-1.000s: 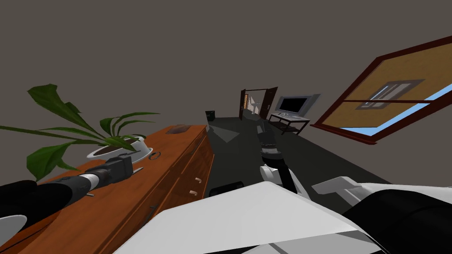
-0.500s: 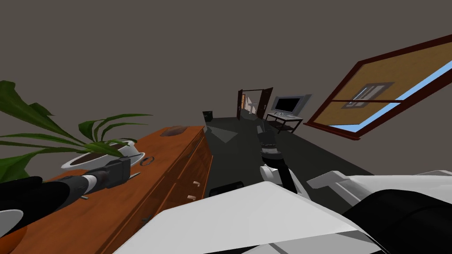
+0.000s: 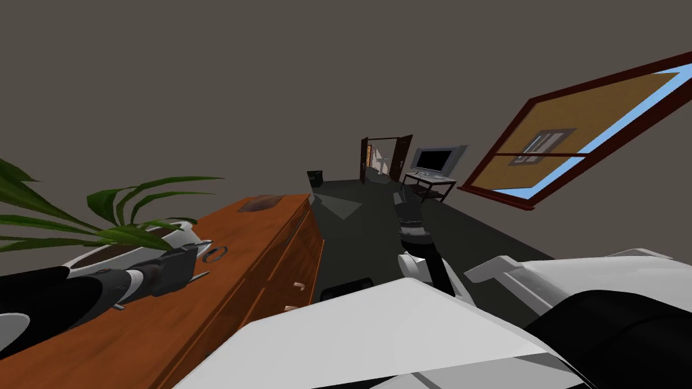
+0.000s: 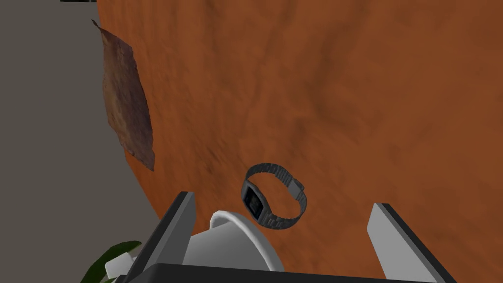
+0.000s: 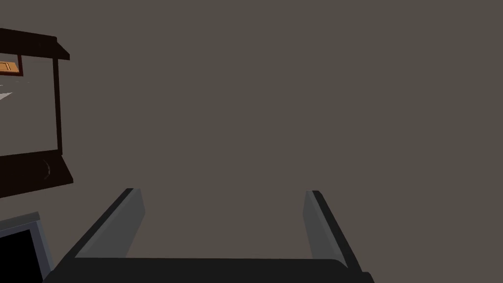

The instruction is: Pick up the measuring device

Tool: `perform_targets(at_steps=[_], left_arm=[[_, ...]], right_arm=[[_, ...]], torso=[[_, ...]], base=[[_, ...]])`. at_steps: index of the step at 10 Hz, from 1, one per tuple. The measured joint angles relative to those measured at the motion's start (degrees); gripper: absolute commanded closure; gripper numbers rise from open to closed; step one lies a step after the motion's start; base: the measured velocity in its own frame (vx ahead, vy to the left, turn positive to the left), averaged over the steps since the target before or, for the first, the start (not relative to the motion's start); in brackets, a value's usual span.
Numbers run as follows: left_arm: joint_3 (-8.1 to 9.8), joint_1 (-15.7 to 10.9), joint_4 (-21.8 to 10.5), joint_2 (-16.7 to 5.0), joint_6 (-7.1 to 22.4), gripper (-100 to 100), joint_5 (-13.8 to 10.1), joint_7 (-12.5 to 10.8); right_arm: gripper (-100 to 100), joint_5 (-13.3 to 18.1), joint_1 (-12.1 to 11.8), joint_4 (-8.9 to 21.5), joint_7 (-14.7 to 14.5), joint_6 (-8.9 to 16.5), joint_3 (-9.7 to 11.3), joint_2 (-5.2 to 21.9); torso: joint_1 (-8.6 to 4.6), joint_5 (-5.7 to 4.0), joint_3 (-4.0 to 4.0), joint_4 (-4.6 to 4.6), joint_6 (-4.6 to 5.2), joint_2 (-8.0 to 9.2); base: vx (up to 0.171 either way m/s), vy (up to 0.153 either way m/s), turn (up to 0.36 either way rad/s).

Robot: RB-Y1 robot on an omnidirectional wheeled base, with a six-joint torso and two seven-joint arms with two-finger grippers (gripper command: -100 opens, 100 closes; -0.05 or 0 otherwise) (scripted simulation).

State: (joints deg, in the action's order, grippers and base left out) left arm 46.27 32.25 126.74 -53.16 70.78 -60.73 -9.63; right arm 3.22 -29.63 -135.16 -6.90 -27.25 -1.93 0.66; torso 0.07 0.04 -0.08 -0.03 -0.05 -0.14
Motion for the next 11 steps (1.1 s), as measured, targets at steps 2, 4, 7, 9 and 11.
perform_targets(at_steps=[2,4,7,9,11], left_arm=[[0.57,-0.2,-0.7,-0.6,3.0,-100,-1.0,0.2],[0.78,-0.7,-1.8,-1.5,5.8,-100,-1.8,0.5],[0.94,-1.4,-2.8,-2.9,10.0,-100,-2.8,0.2],[1.24,-1.9,-3.8,-4.0,12.8,-100,-3.7,0.4],[1.55,-2.1,-4.7,-5.0,15.4,-100,-4.6,0.6]], right_arm=[[0,0.0,0.0,0.0,0.0,0.0,0.0,0.0],[0,0.0,0.0,0.0,0.0,0.0,0.0,0.0],[0,0.0,0.0,0.0,0.0,0.0,0.0,0.0],[0,0.0,0.0,0.0,0.0,0.0,0.0,0.0],[0,0.0,0.0,0.0,0.0,0.0,0.0,0.0]], torso=[[0.0,0.0,0.01,0.0,0.0,0.01],[-0.01,0.0,0.01,0.01,0.0,0.02],[0.01,0.0,0.0,0.0,0.01,0.0],[0.07,0.02,0.0,0.0,-0.02,0.0],[0.15,0.03,0.02,0.01,0.0,0.03]], base=[[0.023,0.02,-0.072],[0.021,0.023,-0.067],[0.027,0.032,-0.083],[0.023,0.047,-0.031],[0.018,0.074,-0.058]])
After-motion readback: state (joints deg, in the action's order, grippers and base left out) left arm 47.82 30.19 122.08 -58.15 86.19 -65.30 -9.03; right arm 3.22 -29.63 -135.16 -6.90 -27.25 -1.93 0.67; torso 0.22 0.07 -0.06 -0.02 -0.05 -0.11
